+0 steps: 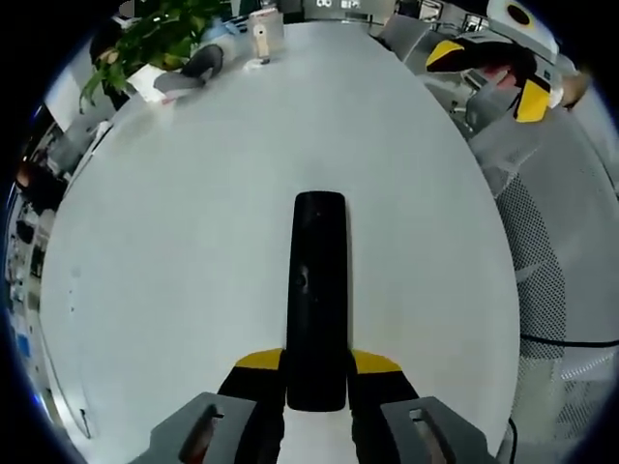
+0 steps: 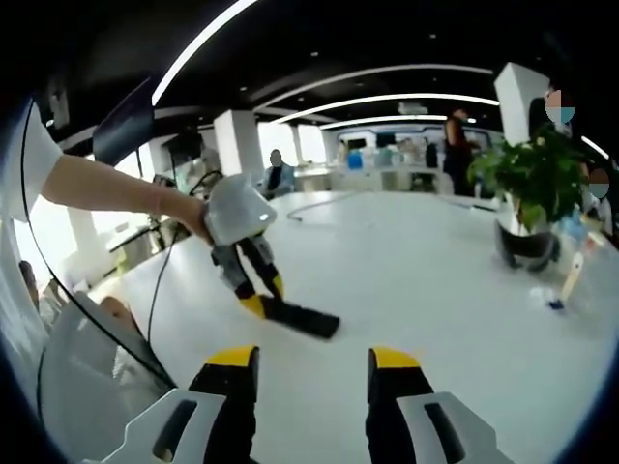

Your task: Press the specified remote control buttons in sequence, fully releasing each button before pressing the next.

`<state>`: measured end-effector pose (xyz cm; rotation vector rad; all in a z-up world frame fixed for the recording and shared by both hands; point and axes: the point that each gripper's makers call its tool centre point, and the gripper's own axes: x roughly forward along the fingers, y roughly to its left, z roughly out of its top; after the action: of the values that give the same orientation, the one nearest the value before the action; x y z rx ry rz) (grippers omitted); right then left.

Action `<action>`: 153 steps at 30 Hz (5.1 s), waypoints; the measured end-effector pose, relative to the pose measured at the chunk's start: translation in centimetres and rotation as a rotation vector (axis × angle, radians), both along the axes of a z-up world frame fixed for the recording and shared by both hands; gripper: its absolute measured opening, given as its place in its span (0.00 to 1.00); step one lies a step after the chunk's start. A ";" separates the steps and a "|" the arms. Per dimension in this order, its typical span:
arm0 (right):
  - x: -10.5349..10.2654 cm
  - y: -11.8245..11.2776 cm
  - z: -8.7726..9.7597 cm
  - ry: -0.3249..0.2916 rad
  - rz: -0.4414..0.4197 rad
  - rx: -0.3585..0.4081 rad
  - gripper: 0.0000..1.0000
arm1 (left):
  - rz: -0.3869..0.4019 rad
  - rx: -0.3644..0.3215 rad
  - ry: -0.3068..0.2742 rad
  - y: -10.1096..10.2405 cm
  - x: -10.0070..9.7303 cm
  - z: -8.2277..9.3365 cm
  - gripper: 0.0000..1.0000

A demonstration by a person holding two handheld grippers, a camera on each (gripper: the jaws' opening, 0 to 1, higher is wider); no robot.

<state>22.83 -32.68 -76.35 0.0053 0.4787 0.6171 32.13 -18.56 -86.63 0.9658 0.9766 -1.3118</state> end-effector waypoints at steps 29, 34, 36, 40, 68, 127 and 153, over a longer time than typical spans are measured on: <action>0.0 0.0 0.0 0.000 0.002 -0.005 0.42 | -0.003 -0.008 0.000 0.0 -1.5 0.0 0.23; -0.1 0.1 -0.1 -0.001 0.005 -0.009 0.42 | -0.004 -0.012 -0.001 0.0 -2.0 0.0 0.23; -0.1 0.1 -0.1 0.000 0.007 -0.009 0.42 | -0.008 -0.014 -0.004 0.0 -2.2 0.0 0.23; 0.0 0.0 -0.1 0.000 0.004 -0.009 0.41 | -0.008 -0.022 -0.004 0.0 -2.7 0.0 0.23; -0.2 0.1 -0.4 0.006 0.016 -0.025 0.41 | -0.043 -0.020 0.006 -0.3 -5.4 0.0 0.24; -0.4 0.3 -0.7 0.017 0.031 -0.038 0.40 | -0.050 -0.039 0.020 -0.9 -10.0 0.0 0.24; -0.9 0.9 -1.3 0.045 0.074 -0.063 0.39 | -0.051 -0.069 0.012 -1.0 -11.7 0.1 0.24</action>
<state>21.94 -31.73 -77.66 -0.0587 0.5434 0.6757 20.43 -19.59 -86.54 0.9357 0.9154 -1.3867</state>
